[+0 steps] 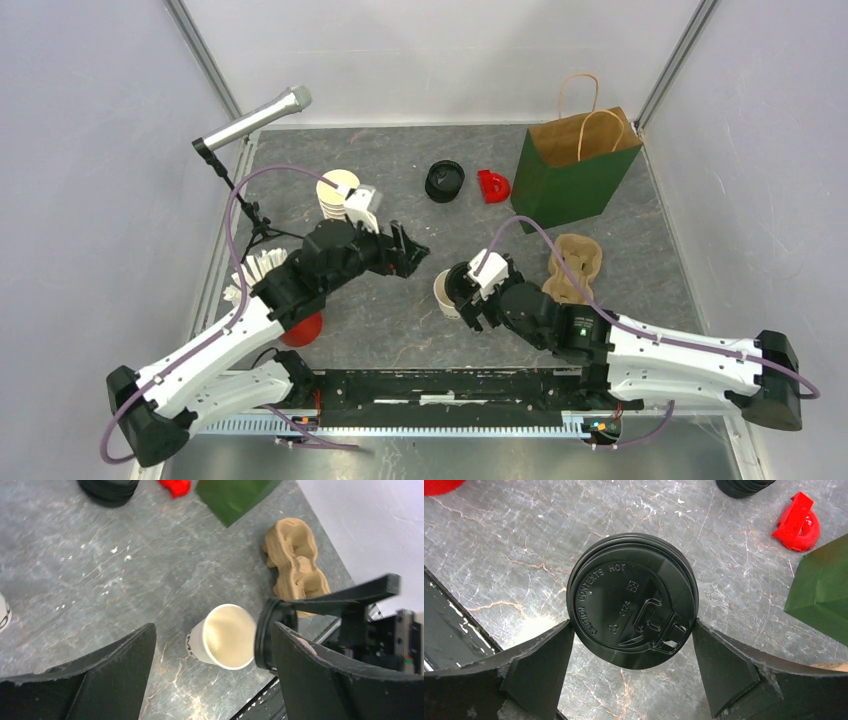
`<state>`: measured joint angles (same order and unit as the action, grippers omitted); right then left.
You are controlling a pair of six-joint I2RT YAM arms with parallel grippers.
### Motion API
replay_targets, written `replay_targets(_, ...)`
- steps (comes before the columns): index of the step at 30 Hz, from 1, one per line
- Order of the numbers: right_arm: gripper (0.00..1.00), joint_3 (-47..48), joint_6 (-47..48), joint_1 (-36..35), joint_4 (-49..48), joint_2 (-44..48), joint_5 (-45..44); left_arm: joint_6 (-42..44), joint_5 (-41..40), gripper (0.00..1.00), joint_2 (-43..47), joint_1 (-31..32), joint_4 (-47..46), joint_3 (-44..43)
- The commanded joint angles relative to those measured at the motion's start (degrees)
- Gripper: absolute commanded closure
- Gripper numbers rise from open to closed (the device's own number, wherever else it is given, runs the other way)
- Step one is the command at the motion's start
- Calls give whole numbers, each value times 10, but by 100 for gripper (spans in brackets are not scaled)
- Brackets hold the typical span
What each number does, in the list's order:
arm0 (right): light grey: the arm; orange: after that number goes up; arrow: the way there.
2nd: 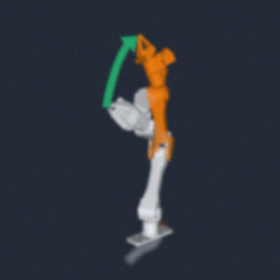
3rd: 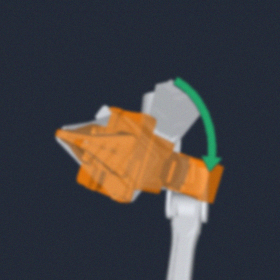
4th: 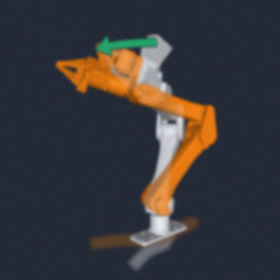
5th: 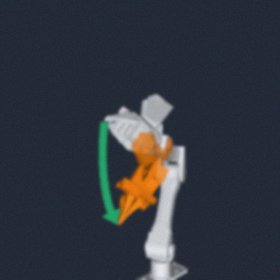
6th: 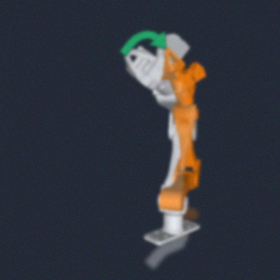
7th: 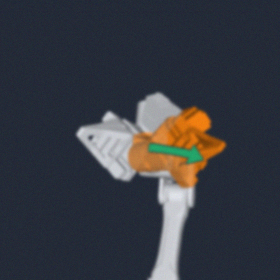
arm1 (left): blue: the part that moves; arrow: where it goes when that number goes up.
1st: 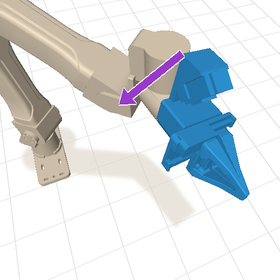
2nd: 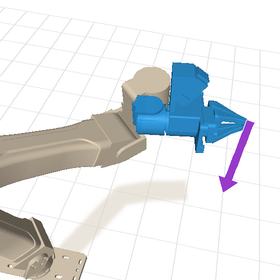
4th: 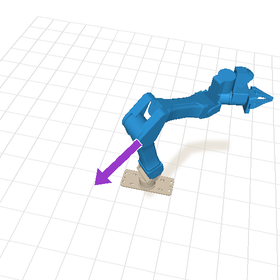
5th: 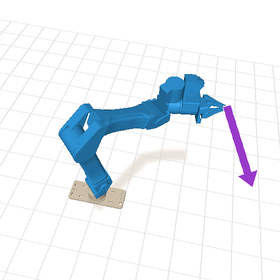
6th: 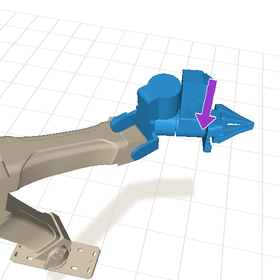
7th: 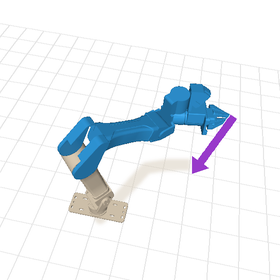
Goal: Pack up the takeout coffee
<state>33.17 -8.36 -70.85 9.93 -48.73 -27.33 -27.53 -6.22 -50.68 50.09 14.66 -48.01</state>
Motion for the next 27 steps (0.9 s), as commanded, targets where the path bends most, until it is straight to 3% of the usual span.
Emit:
replay_targets(1, 6, 65, -23, 0, 60, -38, -5, -66, 149, 9, -4, -82, -36, 20)
replay_targets(8, 3, 105, -27, 14, 74, -92, 46, -56, 166, 8, -19, -93, -60, 34)
replay_targets(20, 2, 135, -19, 84, 83, -138, 128, -85, 178, 14, -55, -95, -102, 95)
replay_targets(27, 5, 133, -17, 88, 80, -147, 130, -82, 177, 16, -68, -95, -118, 108)
